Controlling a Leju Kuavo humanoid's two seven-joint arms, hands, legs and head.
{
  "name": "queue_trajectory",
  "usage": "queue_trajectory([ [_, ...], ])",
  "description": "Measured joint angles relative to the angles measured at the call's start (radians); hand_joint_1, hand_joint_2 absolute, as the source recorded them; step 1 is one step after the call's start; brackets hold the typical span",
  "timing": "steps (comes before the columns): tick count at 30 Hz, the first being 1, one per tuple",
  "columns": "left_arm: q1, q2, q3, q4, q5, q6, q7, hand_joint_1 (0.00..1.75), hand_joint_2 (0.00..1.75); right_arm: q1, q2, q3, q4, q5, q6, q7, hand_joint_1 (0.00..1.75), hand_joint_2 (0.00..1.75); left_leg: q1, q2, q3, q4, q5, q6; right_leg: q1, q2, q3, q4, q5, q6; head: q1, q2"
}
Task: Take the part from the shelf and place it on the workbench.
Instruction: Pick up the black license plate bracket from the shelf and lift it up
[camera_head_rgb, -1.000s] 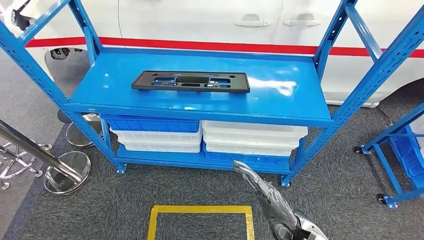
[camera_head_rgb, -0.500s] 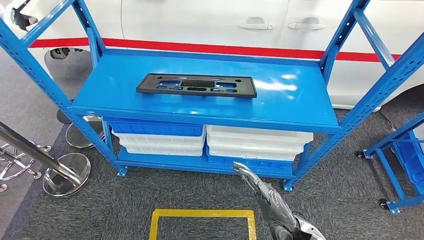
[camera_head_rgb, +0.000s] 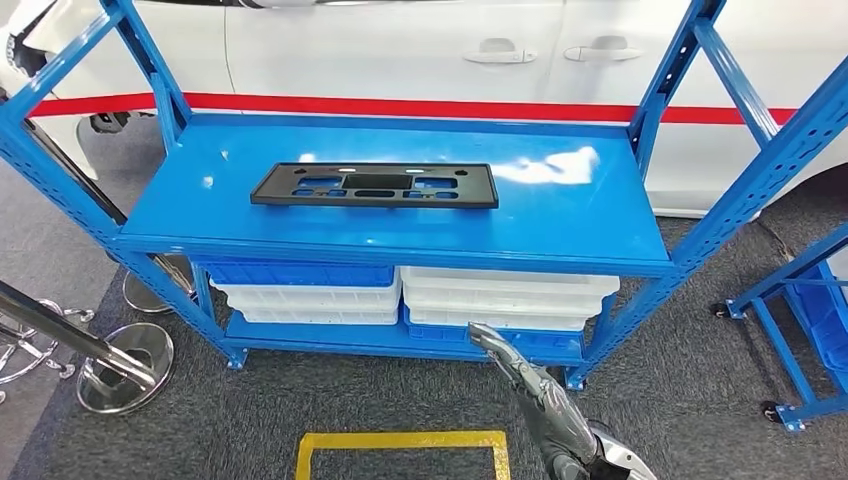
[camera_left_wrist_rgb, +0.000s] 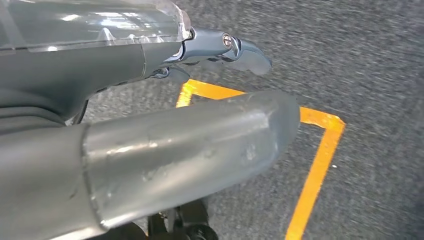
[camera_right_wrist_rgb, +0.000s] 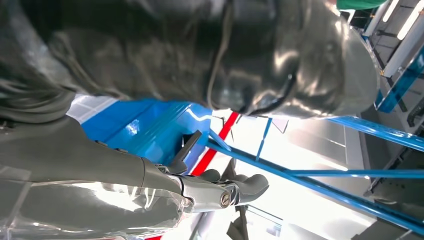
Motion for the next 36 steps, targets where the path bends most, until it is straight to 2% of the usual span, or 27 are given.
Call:
queue_trajectory([
  [2,-0.001,0.001,0.0,0.0,0.0,0.0,-0.001,0.0,0.0,0.0,0.0,0.0,0.0,0.0,0.0,0.0,0.0,0.0,-0.005,0.0,0.014,-0.03,-0.011,0.011,0.002,0.001,0.005,0.001,-0.003,0.012,0.0,0.0],
  [5,0.0,0.001,0.0,0.0,0.0,0.0,-0.002,0.0,0.0,0.0,0.0,-0.001,-0.001,0.0,-0.001,0.001,0.0,0.0,0.002,-0.002,0.038,-0.053,-0.017,0.029,0.002,-0.002,0.0,0.029,-0.011,0.026,0.0,0.0],
  [6,0.0,0.001,0.0,0.0,0.0,0.0,-0.002,0.0,0.0,0.0,0.0,-0.001,-0.002,0.0,-0.002,0.001,0.0,0.0,0.004,-0.002,0.048,-0.058,-0.019,0.034,0.0,-0.002,-0.019,0.066,-0.027,0.03,0.0,0.0],
  [7,0.0,0.001,0.0,0.0,0.0,0.0,-0.003,0.0,0.0,0.0,0.0,-0.002,-0.002,0.0,-0.003,0.001,0.0,0.0,0.004,-0.002,0.056,-0.061,-0.023,0.039,-0.002,-0.003,-0.052,0.12,-0.05,0.034,0.0,0.0],
  [9,-0.001,0.001,0.0,0.0,0.0,0.0,-0.003,0.0,0.0,0.002,0.0,-0.002,-0.003,0.0,-0.004,0.001,0.0,0.0,0.003,-0.002,0.067,-0.062,-0.034,0.043,-0.004,-0.003,-0.14,0.242,-0.093,0.04,0.0,0.0],
  [10,0.0,0.001,0.0,0.0,0.0,0.0,-0.004,0.0,0.0,0.003,0.0,-0.002,-0.002,0.0,-0.004,0.001,0.0,0.0,0.003,-0.002,0.075,-0.062,-0.041,0.043,-0.004,-0.003,-0.175,0.277,-0.093,0.042,0.0,0.0],
  [11,0.001,0.001,0.0,0.0,0.0,0.0,-0.004,0.0,0.0,0.004,0.0,-0.002,-0.002,0.0,-0.004,0.001,0.0,0.0,0.003,-0.003,0.086,-0.062,-0.05,0.041,-0.005,-0.004,-0.193,0.277,-0.072,0.042,0.0,0.0],
  [12,0.001,0.001,0.0,0.0,0.0,0.0,-0.004,0.0,0.0,0.004,0.0,-0.002,-0.002,0.0,-0.004,0.001,0.0,0.0,0.004,-0.003,0.1,-0.062,-0.06,0.039,-0.005,-0.004,-0.191,0.24,-0.031,0.042,0.0,0.0],
  [13,0.002,0.001,0.0,0.0,0.0,0.0,-0.004,0.0,0.0,0.004,0.0,-0.002,-0.002,0.0,-0.004,0.001,0.0,0.0,0.004,-0.004,0.115,-0.062,-0.071,0.036,-0.005,-0.005,-0.175,0.177,0.023,0.04,0.0,0.0],
  [14,0.002,0.0,0.0,0.0,0.0,0.0,-0.004,0.0,0.0,0.004,0.0,-0.002,-0.002,0.0,-0.004,0.001,0.0,0.0,0.004,-0.004,0.128,-0.062,-0.081,0.033,-0.004,-0.007,-0.159,0.12,0.062,0.036,0.0,0.0],
  [15,0.001,0.0,0.0,0.0,0.0,0.0,-0.004,0.0,0.0,0.003,-0.001,-0.002,-0.001,0.0,-0.004,0.001,0.0,0.0,0.003,-0.005,0.135,-0.062,-0.091,0.028,0.0,-0.01,-0.146,0.073,0.081,0.03,0.001,0.0],
  [16,0.0,0.0,0.0,0.0,0.0,0.0,-0.004,0.0,0.0,0.004,-0.001,-0.002,-0.001,0.001,-0.004,0.002,0.0,0.0,0.002,-0.004,0.14,-0.063,-0.099,0.021,0.004,-0.011,-0.141,0.048,0.091,0.022,0.001,0.0],
  [19,-0.003,0.0,0.0,0.0,-0.001,0.001,-0.005,0.0,0.0,0.005,-0.001,-0.003,0.0,0.002,-0.004,0.002,0.0,0.0,0.001,-0.002,0.154,-0.057,-0.111,0.003,0.006,-0.009,-0.131,0.036,0.083,0.0,0.002,0.0],
  [20,-0.005,-0.001,0.0,0.0,-0.002,0.001,-0.006,0.0,0.0,0.004,-0.001,-0.003,0.0,0.002,-0.004,0.001,0.0,0.0,0.002,-0.002,0.152,-0.039,-0.114,0.0,0.004,-0.009,-0.12,0.031,0.079,-0.007,0.002,0.0],
  [21,-0.006,-0.002,0.0,0.001,-0.003,0.001,-0.006,0.0,0.0,0.003,-0.001,-0.003,0.0,0.003,-0.004,0.001,0.0,0.0,0.003,-0.002,0.137,-0.005,-0.125,-0.004,0.002,-0.008,-0.11,0.026,0.076,-0.012,0.001,0.0],
  [22,-0.008,-0.002,0.0,0.001,-0.002,0.002,-0.007,0.0,0.0,0.001,-0.001,-0.003,-0.001,0.003,-0.004,0.001,0.0,0.0,0.005,-0.002,0.108,0.048,-0.145,-0.009,0.001,-0.009,-0.101,0.021,0.072,-0.017,0.001,0.0],
  [24,-0.008,-0.003,0.0,0.001,-0.001,0.004,-0.006,0.0,0.0,-0.001,0.0,-0.003,0.0,0.003,-0.004,0.001,0.0,0.0,0.006,-0.003,0.028,0.171,-0.197,-0.018,0.002,-0.008,-0.089,0.02,0.061,-0.024,0.001,0.0],
  [25,-0.007,-0.003,0.0,0.001,-0.001,0.004,-0.006,0.0,0.0,0.0,0.0,-0.003,0.0,0.003,-0.004,0.001,0.0,0.0,0.006,-0.003,-0.007,0.21,-0.21,-0.02,0.003,-0.006,-0.084,0.02,0.054,-0.024,0.001,0.0],
  [26,-0.006,-0.003,0.0,0.001,-0.001,0.004,-0.006,0.0,0.0,0.0,0.0,-0.003,0.0,0.003,-0.004,0.001,0.0,0.0,0.006,-0.003,-0.029,0.22,-0.201,-0.021,0.003,-0.005,-0.076,0.021,0.048,-0.024,0.001,0.0],
  [27,-0.005,-0.003,0.0,0.001,-0.001,0.005,-0.006,0.0,0.0,0.0,0.0,-0.003,0.0,0.003,-0.004,0.001,0.0,0.0,0.006,-0.003,-0.033,0.192,-0.165,-0.02,0.004,-0.004,-0.066,0.021,0.041,-0.023,0.001,0.0],
  [29,-0.004,-0.003,0.0,0.001,-0.001,0.005,-0.005,0.0,0.0,-0.001,0.0,-0.003,0.0,0.003,-0.004,0.001,0.0,0.0,0.005,-0.003,-0.008,0.074,-0.065,-0.013,0.004,-0.003,-0.046,0.02,0.026,-0.019,0.001,0.0],
  [30,-0.004,-0.003,0.0,0.001,-0.002,0.005,-0.006,0.0,0.0,-0.002,0.0,-0.003,0.0,0.004,-0.004,0.002,0.0,0.0,0.002,-0.003,0.002,0.021,-0.037,-0.007,0.004,-0.002,-0.04,0.02,0.022,-0.016,0.001,0.0],
  [31,-0.005,-0.002,0.0,0.001,-0.003,0.005,-0.006,0.0,0.0,-0.003,0.0,-0.002,0.0,0.004,-0.003,0.003,0.0,0.0,-0.001,-0.004,0.007,-0.01,-0.021,-0.001,0.004,-0.002,-0.039,0.02,0.019,-0.011,0.002,0.0],
  [33,-0.004,-0.002,0.0,0.001,-0.006,0.006,-0.008,0.0,0.0,-0.005,0.0,-0.002,0.001,0.006,-0.001,0.008,0.0,0.0,-0.008,-0.004,0.005,-0.025,-0.02,0.009,0.004,-0.001,-0.04,0.018,0.016,-0.001,0.002,0.0],
  [35,-0.004,-0.001,0.0,0.001,-0.01,0.007,-0.009,0.0,0.0,-0.009,0.0,-0.002,0.002,0.007,0.003,0.015,0.0,0.0,-0.001,-0.004,0.013,-0.038,-0.007,0.02,0.006,-0.002,-0.04,0.02,0.008,0.011,0.002,0.0],
  [36,-0.005,-0.001,0.0,0.001,-0.013,0.007,-0.011,0.0,0.0,-0.014,0.0,-0.001,0.003,0.007,0.006,0.018,0.0,0.0,0.002,-0.004,0.017,-0.046,-0.003,0.025,0.006,-0.003,-0.047,0.038,-0.006,0.016,0.002,0.0],
])
